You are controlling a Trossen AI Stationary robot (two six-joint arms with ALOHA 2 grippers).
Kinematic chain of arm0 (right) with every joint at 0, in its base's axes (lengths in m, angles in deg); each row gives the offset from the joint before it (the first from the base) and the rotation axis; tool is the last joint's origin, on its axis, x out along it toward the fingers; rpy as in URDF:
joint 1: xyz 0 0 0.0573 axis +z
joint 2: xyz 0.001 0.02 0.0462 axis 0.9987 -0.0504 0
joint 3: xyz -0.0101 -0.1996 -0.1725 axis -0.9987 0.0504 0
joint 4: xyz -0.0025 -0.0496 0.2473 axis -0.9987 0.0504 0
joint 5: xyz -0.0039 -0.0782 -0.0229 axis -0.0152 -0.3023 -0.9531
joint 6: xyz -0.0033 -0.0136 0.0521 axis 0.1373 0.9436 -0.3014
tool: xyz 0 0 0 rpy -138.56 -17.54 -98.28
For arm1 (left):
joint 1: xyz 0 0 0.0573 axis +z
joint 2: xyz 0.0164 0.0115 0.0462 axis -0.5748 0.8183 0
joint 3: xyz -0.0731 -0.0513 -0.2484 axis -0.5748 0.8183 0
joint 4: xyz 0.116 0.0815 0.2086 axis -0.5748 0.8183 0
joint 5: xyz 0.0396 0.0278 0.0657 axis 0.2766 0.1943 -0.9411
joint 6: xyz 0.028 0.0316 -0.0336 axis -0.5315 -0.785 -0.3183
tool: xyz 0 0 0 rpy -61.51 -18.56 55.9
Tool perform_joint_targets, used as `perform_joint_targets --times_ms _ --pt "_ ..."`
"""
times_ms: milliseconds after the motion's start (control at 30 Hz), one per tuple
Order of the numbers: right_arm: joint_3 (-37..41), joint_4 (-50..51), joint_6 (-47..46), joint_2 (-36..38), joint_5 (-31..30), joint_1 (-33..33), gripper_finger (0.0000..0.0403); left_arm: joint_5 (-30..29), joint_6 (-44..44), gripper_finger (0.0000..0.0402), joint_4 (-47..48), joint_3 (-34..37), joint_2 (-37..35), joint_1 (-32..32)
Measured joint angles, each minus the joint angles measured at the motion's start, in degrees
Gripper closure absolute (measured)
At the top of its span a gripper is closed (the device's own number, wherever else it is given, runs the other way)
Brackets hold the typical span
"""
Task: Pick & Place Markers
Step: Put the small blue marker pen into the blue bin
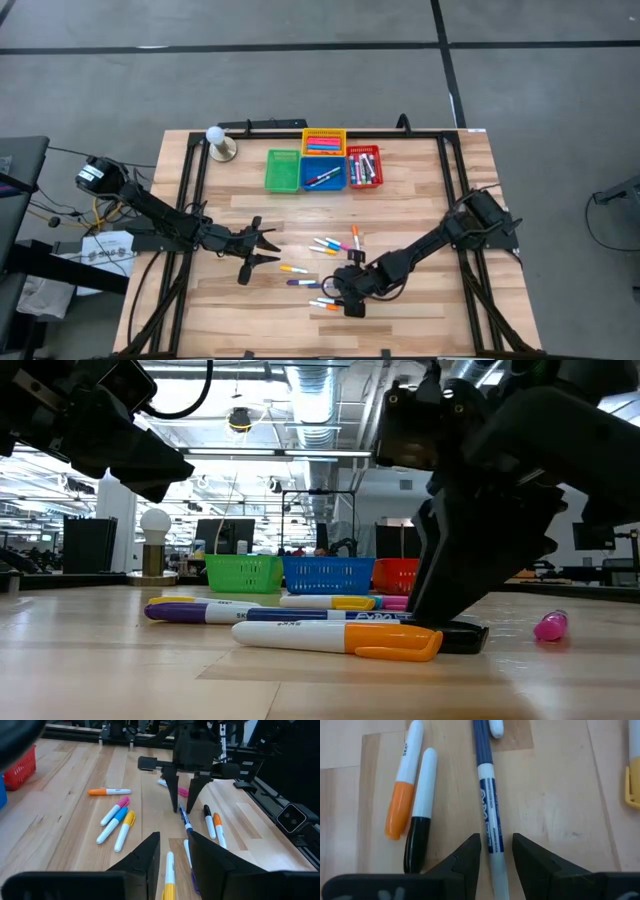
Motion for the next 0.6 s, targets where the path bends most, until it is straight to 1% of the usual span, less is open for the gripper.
perform_joint_targets --times_ms 167,267,467,533,600 --pt "0.07 0.47 -0.01 0.35 0.89 -0.74 0.0296 0.0 -0.01 0.03 0.0 0.0 0.02 0.0" --pt "0.16 0.18 -0.01 1.15 1.12 -0.67 0.0305 -0.01 -0.01 0.03 0.0 0.0 0.02 0.0" --pt "0.2 0.38 -0.06 1.34 1.16 -0.48 0.036 0.0 0.0 0.03 0.01 0.0 0.02 -0.02" --pt "0.2 0.49 -0.04 1.39 2.08 -0.81 0.038 0.0 -0.02 0.03 0.01 0.0 0.0 -0.02" --pt "0.2 0.54 -0.04 1.53 2.99 -0.96 0.0389 0.0 -0.01 0.03 0.01 0.0 0.01 -0.02"
